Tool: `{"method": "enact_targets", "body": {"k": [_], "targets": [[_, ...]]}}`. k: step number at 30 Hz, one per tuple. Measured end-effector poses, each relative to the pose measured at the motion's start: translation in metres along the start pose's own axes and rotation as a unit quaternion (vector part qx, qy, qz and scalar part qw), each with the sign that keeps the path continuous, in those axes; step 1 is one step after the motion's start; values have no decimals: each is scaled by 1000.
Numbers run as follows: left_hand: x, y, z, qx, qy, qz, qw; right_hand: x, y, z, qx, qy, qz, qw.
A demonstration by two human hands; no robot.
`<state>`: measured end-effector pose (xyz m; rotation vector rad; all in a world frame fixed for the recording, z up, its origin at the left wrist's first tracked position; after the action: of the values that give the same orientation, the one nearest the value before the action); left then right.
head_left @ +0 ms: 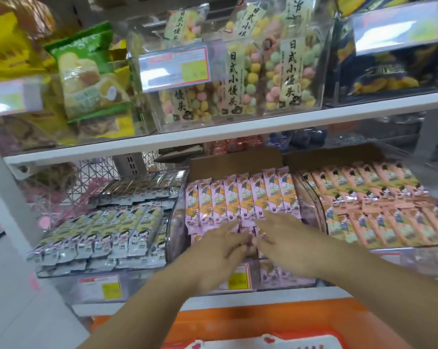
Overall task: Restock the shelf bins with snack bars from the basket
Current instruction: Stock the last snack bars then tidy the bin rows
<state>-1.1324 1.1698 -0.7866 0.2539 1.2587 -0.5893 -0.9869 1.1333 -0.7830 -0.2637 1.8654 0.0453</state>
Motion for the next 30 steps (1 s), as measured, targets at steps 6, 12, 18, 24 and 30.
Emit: {"method": "enact_targets", "body": {"k": [6, 12, 18, 24, 30], "targets": [[-2, -7, 5, -21, 92, -71, 993, 20, -1, 0, -4, -24, -117, 993], [-4, -15, -7, -35, 75, -64, 995, 17, -2, -9, -28, -48, -156, 986], [-12, -8, -1, 5, 74, 24, 997, -19, 8, -13, 11, -69, -2, 998], [-16, 25, -9, -60, 96, 34, 993, -18, 39, 11, 83, -99, 55, 990], [-8, 36, -19, -89, 133, 30, 987, -10, 35, 13, 78, -108, 48, 990]]}}
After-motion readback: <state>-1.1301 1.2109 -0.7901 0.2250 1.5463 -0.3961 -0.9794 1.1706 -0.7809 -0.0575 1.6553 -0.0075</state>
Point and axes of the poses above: each hand's wrist, its own y-axis towards the middle knuckle, its own x-axis out of the palm, z = x × y, the point moved 4 cm from there along y, towards the middle knuckle, and after that the axes turned 9 degrees about -x, right-handed, at the moved point
